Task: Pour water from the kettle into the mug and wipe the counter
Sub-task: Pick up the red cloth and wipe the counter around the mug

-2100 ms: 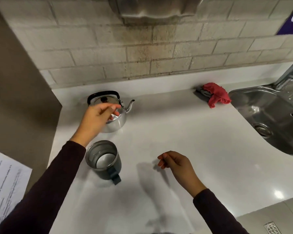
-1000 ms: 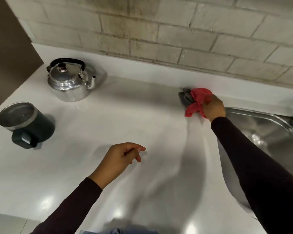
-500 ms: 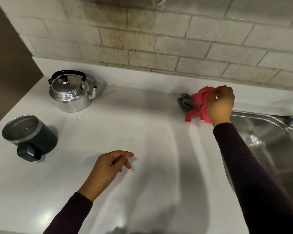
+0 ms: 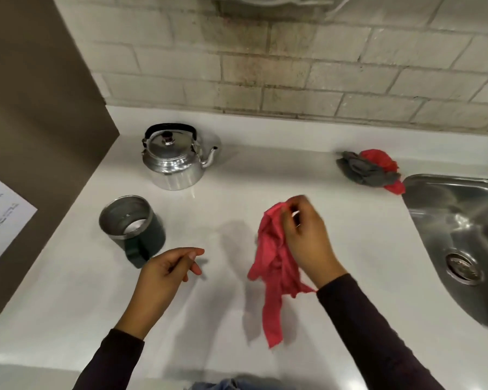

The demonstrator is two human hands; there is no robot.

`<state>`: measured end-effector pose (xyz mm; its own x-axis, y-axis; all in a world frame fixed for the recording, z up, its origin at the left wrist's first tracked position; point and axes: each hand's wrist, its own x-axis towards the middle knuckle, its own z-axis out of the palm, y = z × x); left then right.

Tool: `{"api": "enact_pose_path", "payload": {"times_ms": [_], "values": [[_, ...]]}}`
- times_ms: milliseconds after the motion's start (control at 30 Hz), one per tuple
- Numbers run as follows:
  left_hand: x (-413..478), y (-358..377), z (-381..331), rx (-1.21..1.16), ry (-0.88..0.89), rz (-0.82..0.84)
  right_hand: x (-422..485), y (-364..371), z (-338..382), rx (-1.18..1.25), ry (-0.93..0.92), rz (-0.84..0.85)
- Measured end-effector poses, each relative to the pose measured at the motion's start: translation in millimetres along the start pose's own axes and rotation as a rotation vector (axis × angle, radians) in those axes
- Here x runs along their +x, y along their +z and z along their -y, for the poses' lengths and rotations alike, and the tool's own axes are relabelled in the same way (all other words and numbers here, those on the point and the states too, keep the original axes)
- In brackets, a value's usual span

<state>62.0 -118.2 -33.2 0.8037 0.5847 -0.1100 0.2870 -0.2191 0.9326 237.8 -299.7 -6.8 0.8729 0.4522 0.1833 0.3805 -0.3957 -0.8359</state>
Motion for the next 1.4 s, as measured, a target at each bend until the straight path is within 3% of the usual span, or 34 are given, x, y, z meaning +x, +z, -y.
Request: {"api": "enact_pose_path", "payload": {"times_ms": [133,333,467,633,800,1167,1400], "values": [[-1.7,-40.9,22.8,-0.002,-0.006,-0.024,-25.8,66.7,0.3,-0.301,0.092,0.317],[-0.7,-81.6,59.0,-0.103,-0.06,-0.325,-67.6,114.2,-14.6,-0.528,-0.01,0.302],[6.4,-88.1,69.2,-0.117,-0.123,-0.244,-84.2,128.9,-33.4,-0.632,-0.039,0.318],[14.9,-75.4,73.4,-0.263,-0.241,-0.003,-76.1,133.1,-44.6,-0.577,-0.041,0.237],[35.7,-65.8,65.4,-0.575,-0.296,0.008,-58.0,138.8,-48.2,-0.465,-0.066,0.111],[45.4,-74.8,64.1,-0.403,-0.152,-0.029,5.4,167.9,-37.2,-0.268,0.085,0.025],[30.8,-99.6,61.7,-0.361,-0.165,-0.017,42.9,225.4,2.2,-0.171,0.044,0.159]]}}
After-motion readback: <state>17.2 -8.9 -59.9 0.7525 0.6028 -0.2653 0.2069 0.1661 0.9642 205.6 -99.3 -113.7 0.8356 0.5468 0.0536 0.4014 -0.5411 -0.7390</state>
